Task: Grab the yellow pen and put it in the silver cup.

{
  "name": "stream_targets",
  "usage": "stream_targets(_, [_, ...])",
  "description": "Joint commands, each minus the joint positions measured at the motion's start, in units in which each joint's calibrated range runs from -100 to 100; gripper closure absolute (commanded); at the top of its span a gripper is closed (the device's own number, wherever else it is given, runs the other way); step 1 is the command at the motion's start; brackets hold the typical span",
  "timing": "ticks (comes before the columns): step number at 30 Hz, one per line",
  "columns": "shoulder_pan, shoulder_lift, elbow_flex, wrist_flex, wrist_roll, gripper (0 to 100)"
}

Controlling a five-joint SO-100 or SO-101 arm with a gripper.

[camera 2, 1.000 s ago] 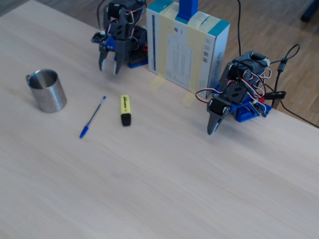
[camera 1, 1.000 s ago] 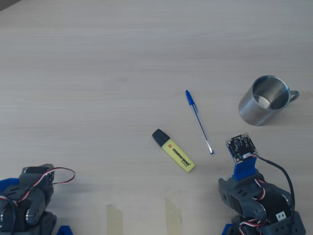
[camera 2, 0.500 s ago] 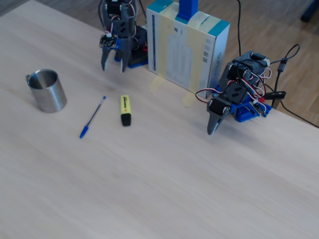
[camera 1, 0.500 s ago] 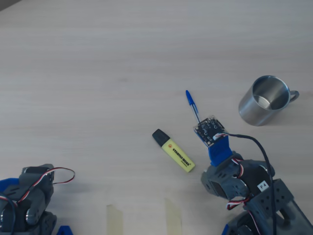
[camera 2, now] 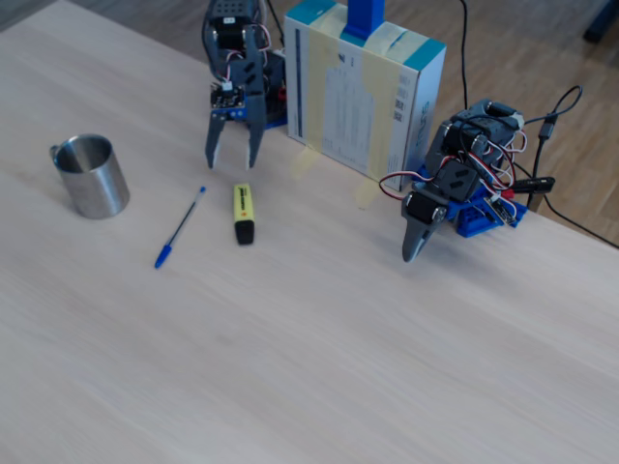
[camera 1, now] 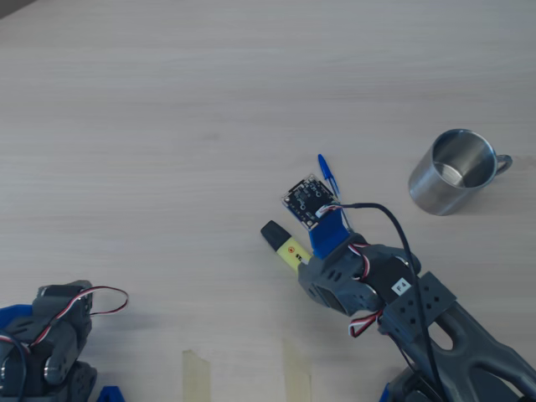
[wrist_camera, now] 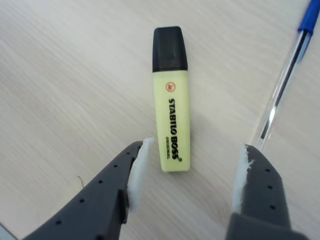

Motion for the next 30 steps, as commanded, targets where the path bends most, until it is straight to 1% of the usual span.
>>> stream_targets(1, [-1.20,2.71,-3.10,-4.04,0.12,72])
stream_targets(8, [-3.56,8.86,-3.01,-10.22,0.01,72])
stream_targets(16, [-3.73,15.10,-2.56,-15.54,-0.25,72])
stream_targets(30, [-0.42,22.58,-2.29,-15.71,-0.30,72])
